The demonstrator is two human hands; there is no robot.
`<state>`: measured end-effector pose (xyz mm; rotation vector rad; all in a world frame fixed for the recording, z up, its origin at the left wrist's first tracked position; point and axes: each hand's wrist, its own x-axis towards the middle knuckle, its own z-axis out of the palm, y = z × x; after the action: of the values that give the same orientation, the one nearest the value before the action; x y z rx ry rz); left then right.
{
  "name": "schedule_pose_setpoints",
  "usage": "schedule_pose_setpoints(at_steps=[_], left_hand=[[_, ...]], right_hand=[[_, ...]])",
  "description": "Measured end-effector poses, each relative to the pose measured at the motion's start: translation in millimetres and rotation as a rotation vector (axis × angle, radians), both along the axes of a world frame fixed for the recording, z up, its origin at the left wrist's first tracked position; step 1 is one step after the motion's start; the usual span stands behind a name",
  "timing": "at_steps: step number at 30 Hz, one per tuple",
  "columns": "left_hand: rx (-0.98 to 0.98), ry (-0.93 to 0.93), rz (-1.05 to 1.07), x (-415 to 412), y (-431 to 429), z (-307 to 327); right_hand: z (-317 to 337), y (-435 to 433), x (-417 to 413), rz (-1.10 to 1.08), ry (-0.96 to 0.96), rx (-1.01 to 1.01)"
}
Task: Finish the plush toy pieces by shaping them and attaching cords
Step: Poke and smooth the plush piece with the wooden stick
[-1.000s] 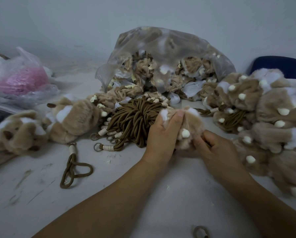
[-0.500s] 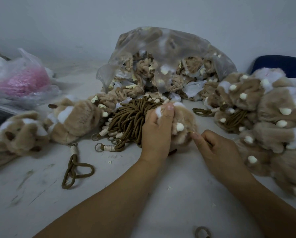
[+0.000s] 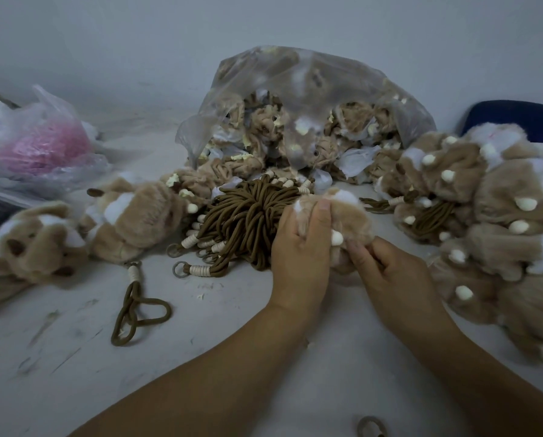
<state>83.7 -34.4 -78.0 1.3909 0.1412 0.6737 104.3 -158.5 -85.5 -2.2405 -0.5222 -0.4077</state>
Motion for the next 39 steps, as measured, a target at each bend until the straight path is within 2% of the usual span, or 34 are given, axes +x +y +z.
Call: schedule_pose_setpoints(at_steps=[3,8,12,18,23,30,35,39], left_hand=[[-0.015,0.016,-0.026,2,4,0],[-0.231,0.085,-0.109,5,9,3],[-0.293,0.104,-0.075,7,10,4],[-0.187,0.046,0.027,6,11,4],[-0.150,0.029,0.028,4,8,1],[-0.137,0.001,0.044,4,6,1],[-0.219,0.017,0.116,6,13,3],[-0.189,0.036,0.064,4,11,3]], right_hand=[[-1,-1,3,-0.003,-0.026,-0.015],[-6,-10,11,-0.015,-0.062,-0.102],[-9,-12,15,-0.032,-0.074,-0.157],[-9,-11,12,-0.052,-0.071,-0.181],[-7,-8,7,-0.036,-0.031,-0.164],[-8,-6,6,-0.030,-0.032,-0.135],[-8,-9,10,-0.064,-0.028,-0.158],[-7,-11,11,-0.070,-0.031,-0.145]])
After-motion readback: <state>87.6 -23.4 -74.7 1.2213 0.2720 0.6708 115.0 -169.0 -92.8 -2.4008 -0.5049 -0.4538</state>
